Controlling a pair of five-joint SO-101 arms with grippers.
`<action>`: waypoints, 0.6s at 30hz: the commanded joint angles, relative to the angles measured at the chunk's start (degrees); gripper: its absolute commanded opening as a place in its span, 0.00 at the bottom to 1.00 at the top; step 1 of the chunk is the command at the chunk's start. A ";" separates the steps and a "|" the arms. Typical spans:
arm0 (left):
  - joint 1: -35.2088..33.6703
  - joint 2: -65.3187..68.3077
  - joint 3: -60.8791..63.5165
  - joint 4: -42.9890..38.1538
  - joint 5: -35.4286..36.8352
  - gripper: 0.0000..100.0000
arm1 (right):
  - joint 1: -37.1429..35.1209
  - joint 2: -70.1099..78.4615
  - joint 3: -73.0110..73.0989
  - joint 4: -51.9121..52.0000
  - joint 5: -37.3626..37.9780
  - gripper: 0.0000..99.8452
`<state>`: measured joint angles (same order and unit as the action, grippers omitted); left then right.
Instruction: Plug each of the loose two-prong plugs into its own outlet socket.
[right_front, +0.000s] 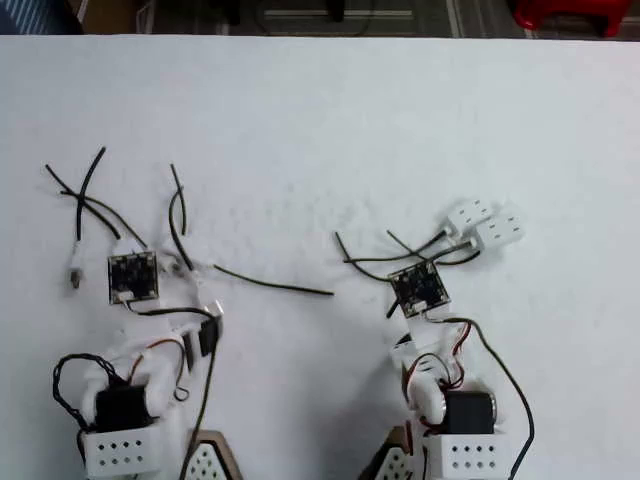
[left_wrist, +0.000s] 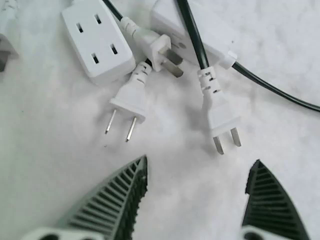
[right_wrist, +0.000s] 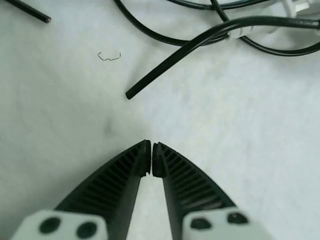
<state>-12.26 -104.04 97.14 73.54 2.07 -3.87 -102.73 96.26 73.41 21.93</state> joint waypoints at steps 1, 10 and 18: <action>0.48 -0.22 -0.09 -0.09 0.35 0.31 | -0.40 -0.31 0.62 -0.84 0.00 0.02; 0.48 -0.22 -0.09 -0.09 0.35 0.31 | -0.13 -0.48 0.09 -1.27 0.26 0.02; 0.48 -0.22 -0.09 -0.09 0.35 0.31 | 2.68 -0.31 -13.27 -7.43 4.57 0.08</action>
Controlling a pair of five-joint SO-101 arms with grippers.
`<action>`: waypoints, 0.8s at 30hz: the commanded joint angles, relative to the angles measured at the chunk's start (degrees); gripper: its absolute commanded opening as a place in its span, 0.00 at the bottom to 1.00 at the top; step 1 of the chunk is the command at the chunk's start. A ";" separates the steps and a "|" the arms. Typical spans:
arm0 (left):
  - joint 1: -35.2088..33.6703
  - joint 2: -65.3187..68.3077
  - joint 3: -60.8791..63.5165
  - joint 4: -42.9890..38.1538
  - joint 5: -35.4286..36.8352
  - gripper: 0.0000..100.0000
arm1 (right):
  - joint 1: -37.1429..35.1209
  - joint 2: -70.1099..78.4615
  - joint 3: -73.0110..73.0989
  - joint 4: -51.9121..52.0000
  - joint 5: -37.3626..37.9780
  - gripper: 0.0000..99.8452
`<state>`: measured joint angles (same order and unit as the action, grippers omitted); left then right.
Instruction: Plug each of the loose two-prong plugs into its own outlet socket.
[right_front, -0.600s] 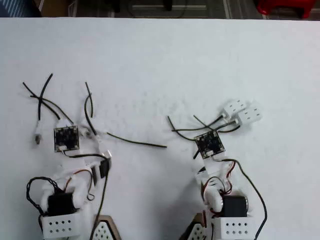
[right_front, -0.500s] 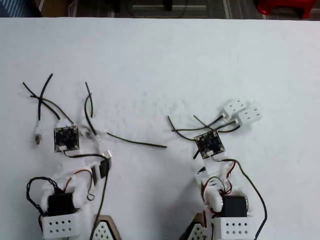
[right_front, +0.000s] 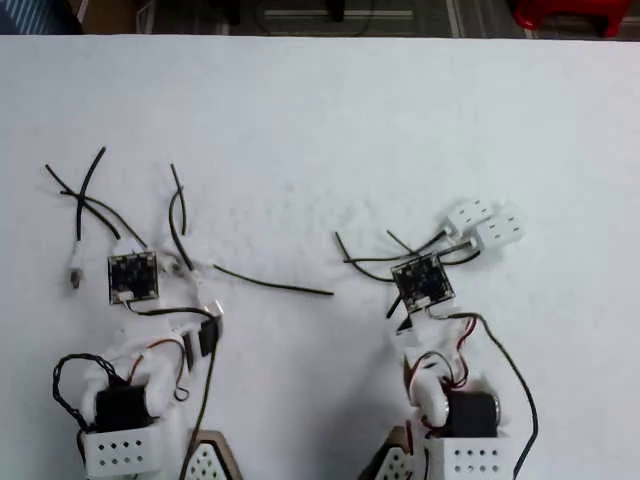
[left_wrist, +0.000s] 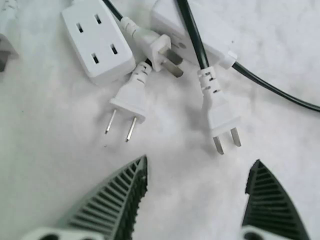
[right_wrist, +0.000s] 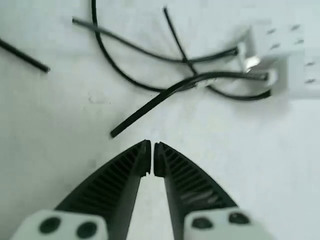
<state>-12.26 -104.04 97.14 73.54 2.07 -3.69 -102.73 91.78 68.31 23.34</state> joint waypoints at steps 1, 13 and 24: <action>0.48 -0.22 -0.09 -0.09 0.35 0.31 | 3.30 -0.22 -10.73 -2.68 2.81 0.12; 0.48 -0.22 -0.09 -0.09 0.35 0.31 | 22.20 6.99 -25.41 -7.69 -4.84 0.26; 0.48 -0.22 -0.09 -0.09 0.35 0.31 | 20.70 50.68 -49.85 -4.88 -25.67 0.32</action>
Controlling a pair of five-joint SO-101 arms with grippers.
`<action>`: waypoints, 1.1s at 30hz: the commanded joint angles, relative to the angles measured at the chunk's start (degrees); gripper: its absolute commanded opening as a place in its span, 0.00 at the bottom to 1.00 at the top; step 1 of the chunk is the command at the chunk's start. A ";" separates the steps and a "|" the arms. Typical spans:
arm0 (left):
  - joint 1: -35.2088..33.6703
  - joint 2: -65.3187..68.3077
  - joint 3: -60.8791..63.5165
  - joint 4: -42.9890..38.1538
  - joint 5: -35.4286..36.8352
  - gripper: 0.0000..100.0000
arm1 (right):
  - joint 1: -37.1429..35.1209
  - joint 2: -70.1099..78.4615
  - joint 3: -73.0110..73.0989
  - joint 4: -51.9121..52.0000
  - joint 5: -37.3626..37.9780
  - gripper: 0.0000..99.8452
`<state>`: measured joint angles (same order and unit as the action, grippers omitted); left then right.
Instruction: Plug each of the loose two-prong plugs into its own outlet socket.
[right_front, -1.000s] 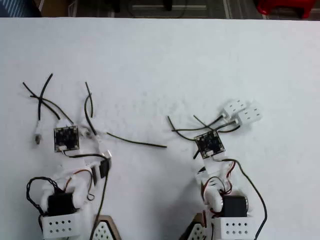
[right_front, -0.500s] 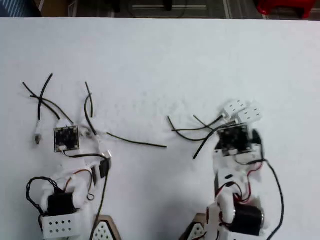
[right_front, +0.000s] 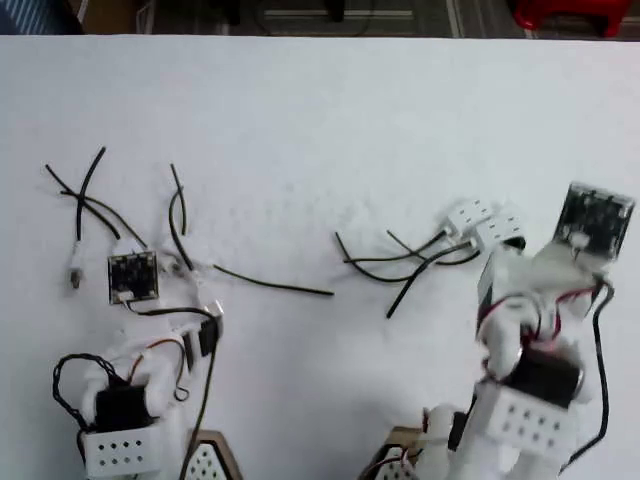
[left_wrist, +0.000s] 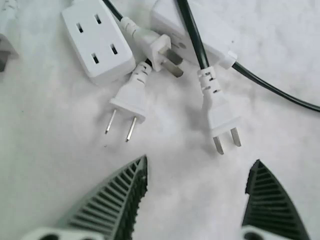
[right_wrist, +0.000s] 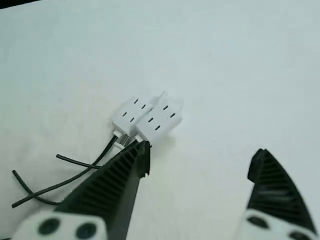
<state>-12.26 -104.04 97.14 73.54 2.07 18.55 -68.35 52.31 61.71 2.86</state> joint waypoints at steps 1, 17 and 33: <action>0.48 -0.22 -0.09 -0.09 0.35 0.31 | -2.07 20.35 -12.57 2.59 -6.68 0.32; 0.48 -0.22 -0.09 -0.09 0.35 0.31 | -2.86 61.41 -36.31 3.82 -23.82 0.32; 0.48 -0.22 -0.09 -0.09 0.35 0.31 | -3.12 87.69 -56.35 3.65 -35.60 0.32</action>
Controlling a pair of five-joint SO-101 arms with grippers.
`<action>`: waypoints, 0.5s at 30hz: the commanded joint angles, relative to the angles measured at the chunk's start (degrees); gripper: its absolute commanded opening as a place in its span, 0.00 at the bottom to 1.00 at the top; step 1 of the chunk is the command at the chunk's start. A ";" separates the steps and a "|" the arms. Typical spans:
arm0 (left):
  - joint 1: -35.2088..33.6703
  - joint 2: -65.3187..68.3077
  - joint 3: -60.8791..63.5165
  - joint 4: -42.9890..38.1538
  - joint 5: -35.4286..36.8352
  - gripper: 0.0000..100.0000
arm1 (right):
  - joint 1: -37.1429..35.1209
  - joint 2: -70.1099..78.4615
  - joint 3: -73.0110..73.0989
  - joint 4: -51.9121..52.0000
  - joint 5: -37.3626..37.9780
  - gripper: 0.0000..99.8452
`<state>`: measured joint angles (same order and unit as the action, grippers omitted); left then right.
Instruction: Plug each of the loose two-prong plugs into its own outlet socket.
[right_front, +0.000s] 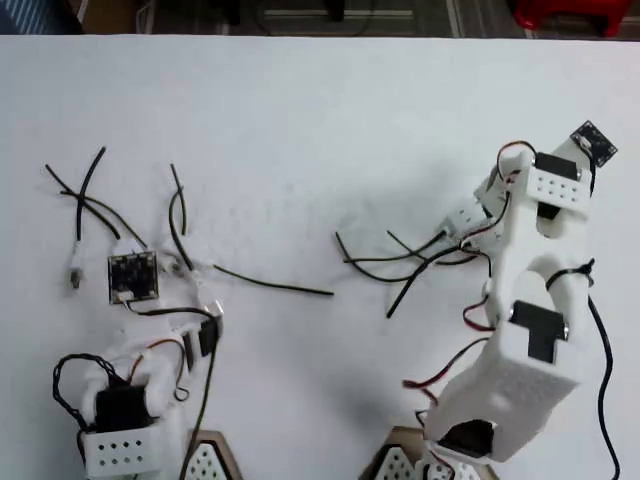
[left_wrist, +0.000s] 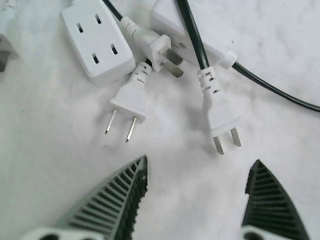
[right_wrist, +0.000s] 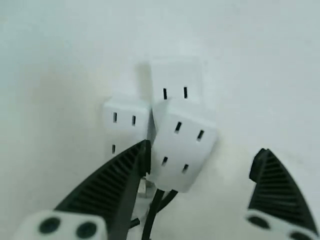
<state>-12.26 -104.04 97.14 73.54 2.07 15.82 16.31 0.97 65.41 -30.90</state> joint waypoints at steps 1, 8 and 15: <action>0.48 -0.22 -0.09 -0.09 0.35 0.31 | -0.40 4.44 -5.80 -0.04 -1.85 0.32; 0.48 -0.22 -0.09 -0.09 0.35 0.31 | -0.13 14.02 -13.89 0.31 -1.76 0.32; 0.48 -0.22 -0.09 -0.09 0.35 0.31 | 0.40 15.78 -20.66 6.81 -1.32 0.08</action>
<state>-12.26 -104.04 97.14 73.54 2.07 15.91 33.01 -14.07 68.13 -32.40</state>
